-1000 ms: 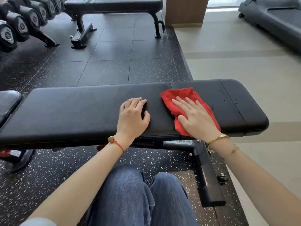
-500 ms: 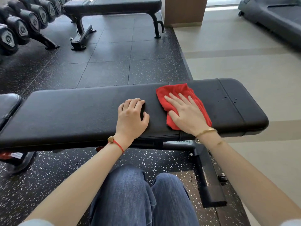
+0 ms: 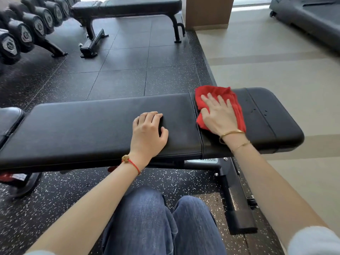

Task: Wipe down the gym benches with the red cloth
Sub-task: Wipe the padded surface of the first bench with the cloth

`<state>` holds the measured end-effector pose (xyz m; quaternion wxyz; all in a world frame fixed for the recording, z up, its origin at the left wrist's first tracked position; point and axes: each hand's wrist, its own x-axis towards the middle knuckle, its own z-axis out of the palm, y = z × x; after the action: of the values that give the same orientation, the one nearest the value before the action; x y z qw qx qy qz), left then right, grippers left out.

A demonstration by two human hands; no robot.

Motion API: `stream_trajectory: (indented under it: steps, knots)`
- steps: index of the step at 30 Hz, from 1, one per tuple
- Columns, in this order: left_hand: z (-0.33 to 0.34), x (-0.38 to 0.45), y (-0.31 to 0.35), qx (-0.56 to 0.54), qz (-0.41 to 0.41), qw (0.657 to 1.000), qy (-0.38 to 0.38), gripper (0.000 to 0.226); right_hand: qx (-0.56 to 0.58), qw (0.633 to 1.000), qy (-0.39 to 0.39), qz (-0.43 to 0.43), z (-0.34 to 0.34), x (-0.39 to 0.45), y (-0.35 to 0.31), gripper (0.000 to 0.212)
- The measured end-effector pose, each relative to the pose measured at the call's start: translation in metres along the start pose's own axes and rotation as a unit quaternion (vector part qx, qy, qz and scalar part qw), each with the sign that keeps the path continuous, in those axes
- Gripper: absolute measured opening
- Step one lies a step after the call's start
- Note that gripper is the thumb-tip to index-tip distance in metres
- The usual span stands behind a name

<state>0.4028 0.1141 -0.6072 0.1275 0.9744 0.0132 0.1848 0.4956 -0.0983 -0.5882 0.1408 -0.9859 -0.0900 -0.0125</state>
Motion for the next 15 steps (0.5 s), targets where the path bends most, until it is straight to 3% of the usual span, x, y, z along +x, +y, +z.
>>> stream_trajectory:
  steps: [3,5,10,15]
  knots:
    - [0.001,0.000,-0.002,-0.007,0.004,1.000,0.005,0.043,-0.006,0.998,-0.003,-0.067,0.001,-0.038,0.002,0.057]
    - [0.001,0.000,-0.003,-0.008,0.005,1.000,0.001,0.043,-0.018,0.998,0.001,-0.065,-0.004,-0.059,0.020,0.061]
    - [0.002,-0.001,-0.002,-0.003,0.008,1.000,-0.004,0.043,-0.043,0.995,0.054,0.070,-0.023,-0.065,0.083,0.067]
    - [0.002,0.000,0.000,0.006,0.002,1.000,-0.004,0.044,-0.016,0.985,0.003,0.173,-0.035,0.002,0.097,0.057]
